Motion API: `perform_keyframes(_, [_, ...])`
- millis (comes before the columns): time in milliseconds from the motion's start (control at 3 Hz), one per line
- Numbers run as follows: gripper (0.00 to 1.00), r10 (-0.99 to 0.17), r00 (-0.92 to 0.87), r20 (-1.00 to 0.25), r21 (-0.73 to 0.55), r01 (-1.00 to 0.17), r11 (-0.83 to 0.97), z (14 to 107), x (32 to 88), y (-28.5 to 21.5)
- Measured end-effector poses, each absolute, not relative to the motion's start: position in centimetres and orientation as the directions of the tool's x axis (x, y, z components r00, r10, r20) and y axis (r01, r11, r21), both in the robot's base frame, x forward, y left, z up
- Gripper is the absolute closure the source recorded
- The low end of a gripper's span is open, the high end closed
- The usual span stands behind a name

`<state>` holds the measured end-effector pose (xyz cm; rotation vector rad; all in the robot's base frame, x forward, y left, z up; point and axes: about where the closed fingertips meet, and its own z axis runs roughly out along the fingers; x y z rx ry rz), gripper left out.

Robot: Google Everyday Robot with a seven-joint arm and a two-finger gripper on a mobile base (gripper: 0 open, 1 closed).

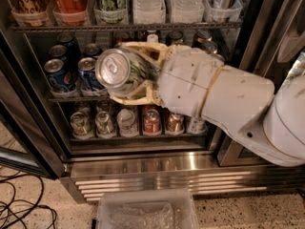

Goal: Pick 7up can from bottom shelf of fridge

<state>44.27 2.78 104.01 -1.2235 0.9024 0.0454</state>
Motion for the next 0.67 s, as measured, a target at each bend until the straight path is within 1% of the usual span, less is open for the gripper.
perform_keyframes(333, [1.00,-0.470,0.669,-0.576,-0.817,-0.449,0.362,104.9,42.7,3.0])
perform_keyframes(667, [1.00,-0.497,0.652,-0.573,-0.819,-0.431,0.378,105.2,42.6,1.5])
